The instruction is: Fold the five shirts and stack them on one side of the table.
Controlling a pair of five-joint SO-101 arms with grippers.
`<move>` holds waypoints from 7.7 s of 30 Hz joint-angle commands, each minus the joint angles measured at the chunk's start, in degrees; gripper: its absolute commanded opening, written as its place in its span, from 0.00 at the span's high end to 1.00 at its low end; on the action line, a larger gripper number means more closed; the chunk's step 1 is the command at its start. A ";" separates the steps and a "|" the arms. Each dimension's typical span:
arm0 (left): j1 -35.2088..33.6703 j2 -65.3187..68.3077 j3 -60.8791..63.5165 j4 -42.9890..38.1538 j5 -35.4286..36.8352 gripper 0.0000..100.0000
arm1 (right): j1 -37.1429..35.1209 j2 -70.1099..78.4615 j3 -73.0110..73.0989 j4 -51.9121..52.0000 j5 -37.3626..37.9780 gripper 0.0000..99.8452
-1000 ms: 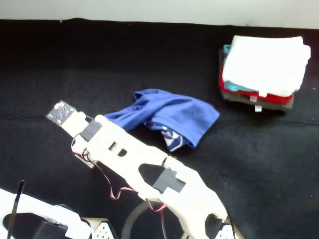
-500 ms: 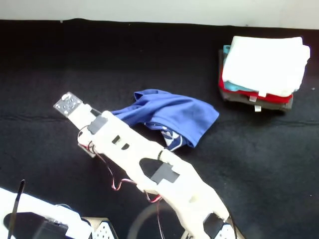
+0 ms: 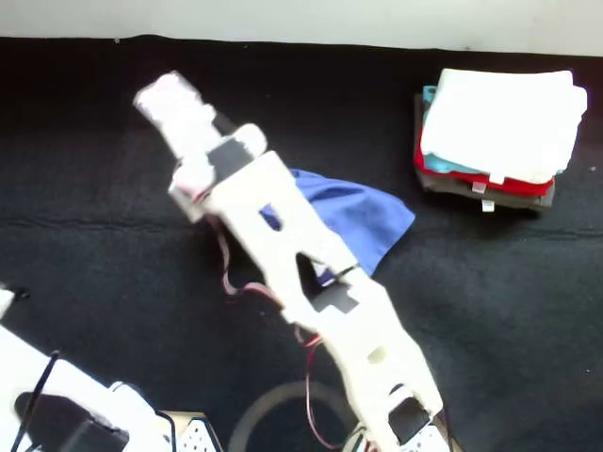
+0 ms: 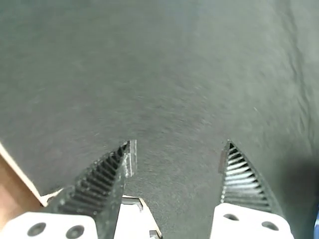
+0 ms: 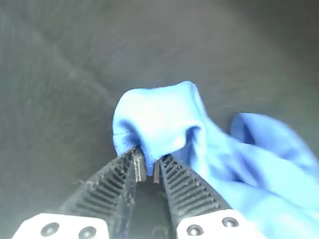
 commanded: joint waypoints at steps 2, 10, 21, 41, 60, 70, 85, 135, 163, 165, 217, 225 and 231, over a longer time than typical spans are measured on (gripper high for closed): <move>14.99 0.04 1.45 -0.26 -0.35 0.73 | 8.75 -0.57 -21.93 10.33 6.24 0.99; 47.08 0.04 7.34 -11.60 1.49 0.73 | 27.38 -1.27 -37.14 12.70 10.64 0.99; 73.45 14.73 2.95 -29.19 13.27 0.73 | 44.88 -25.45 -11.65 12.79 10.37 0.99; 94.64 45.85 -51.30 -8.09 20.75 0.73 | 48.22 -63.08 44.18 12.44 10.29 0.99; 96.75 52.26 -54.20 8.97 20.40 0.73 | 48.66 -84.00 100.62 -14.29 10.55 0.99; 100.53 52.62 -58.15 7.38 20.66 0.73 | 48.66 -94.11 100.09 -6.20 10.64 0.73; 109.93 66.51 -60.88 -8.53 20.40 0.73 | 81.54 -103.25 100.09 -6.55 16.70 0.69; 90.33 79.60 -111.96 16.44 20.40 0.99 | 94.90 -94.99 99.82 -3.30 17.93 0.69; 42.77 34.07 -36.79 16.35 4.04 0.99 | 17.63 -34.77 62.73 -9.54 -5.10 0.69; 42.15 35.03 -36.00 16.35 4.04 0.99 | 15.34 -31.08 59.91 -9.89 -5.10 0.69; 68.09 -3.91 -37.41 15.91 -3.96 0.99 | 35.65 -35.47 -7.43 12.70 12.31 0.99; 66.77 -2.42 -19.12 12.13 -4.04 0.99 | 35.47 -61.14 23.08 12.53 12.57 0.99; 62.02 5.93 -6.64 5.27 -4.04 0.99 | 35.65 -69.32 46.81 6.29 12.31 0.99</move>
